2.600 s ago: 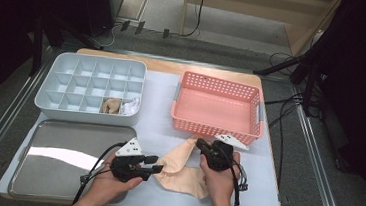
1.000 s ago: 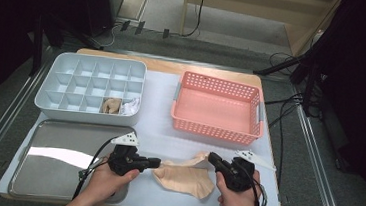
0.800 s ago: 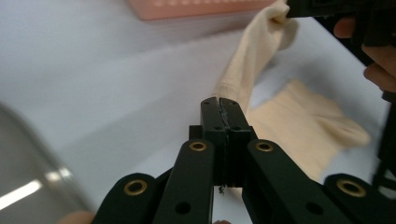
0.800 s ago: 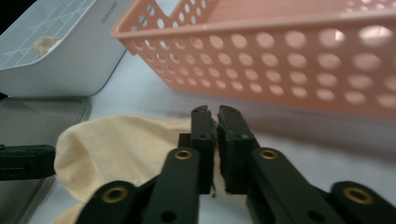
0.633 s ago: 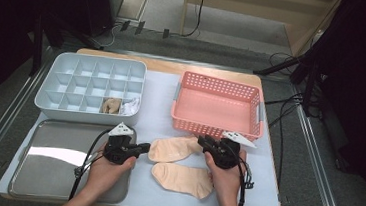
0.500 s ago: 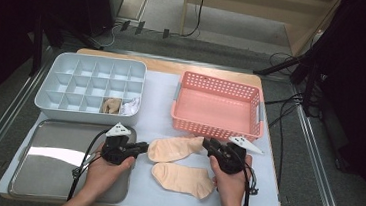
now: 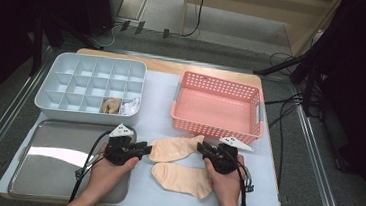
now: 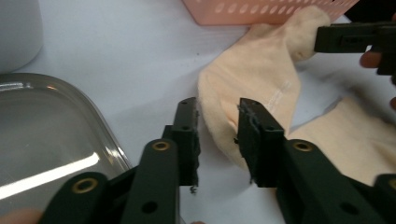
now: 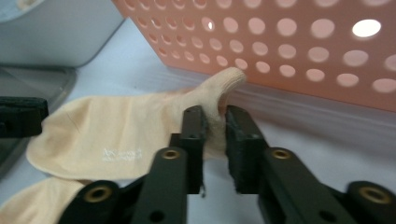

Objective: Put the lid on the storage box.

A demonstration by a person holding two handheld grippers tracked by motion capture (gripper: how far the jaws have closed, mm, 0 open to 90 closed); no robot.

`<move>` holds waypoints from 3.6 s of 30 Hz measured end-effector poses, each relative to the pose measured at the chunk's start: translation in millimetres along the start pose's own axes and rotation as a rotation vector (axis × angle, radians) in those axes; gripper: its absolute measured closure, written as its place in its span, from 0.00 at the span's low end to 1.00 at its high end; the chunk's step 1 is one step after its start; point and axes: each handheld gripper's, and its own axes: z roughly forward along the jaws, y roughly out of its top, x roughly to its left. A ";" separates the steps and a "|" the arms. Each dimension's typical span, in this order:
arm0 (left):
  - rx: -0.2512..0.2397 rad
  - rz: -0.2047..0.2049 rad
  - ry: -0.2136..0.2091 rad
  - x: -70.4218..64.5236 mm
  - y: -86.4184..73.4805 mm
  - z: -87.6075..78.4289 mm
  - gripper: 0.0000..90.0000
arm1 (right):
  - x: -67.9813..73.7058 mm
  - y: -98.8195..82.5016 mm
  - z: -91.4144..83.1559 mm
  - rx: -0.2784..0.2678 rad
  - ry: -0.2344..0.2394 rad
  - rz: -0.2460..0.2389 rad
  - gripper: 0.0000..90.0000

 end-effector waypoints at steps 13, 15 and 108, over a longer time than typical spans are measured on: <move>-0.002 0.017 -0.020 1.7 0.0 -2.6 1.00 | 13.0 -4.1 -14.5 -0.021 0.019 -0.021 0.99; -0.005 0.016 -0.024 2.5 0.4 -3.7 1.00 | 12.7 -4.3 -17.5 -0.032 0.022 -0.012 0.99; 0.169 0.128 -0.097 -39.2 -21.3 1.9 0.74 | 17.9 -80.1 -83.6 0.053 -0.085 0.123 0.60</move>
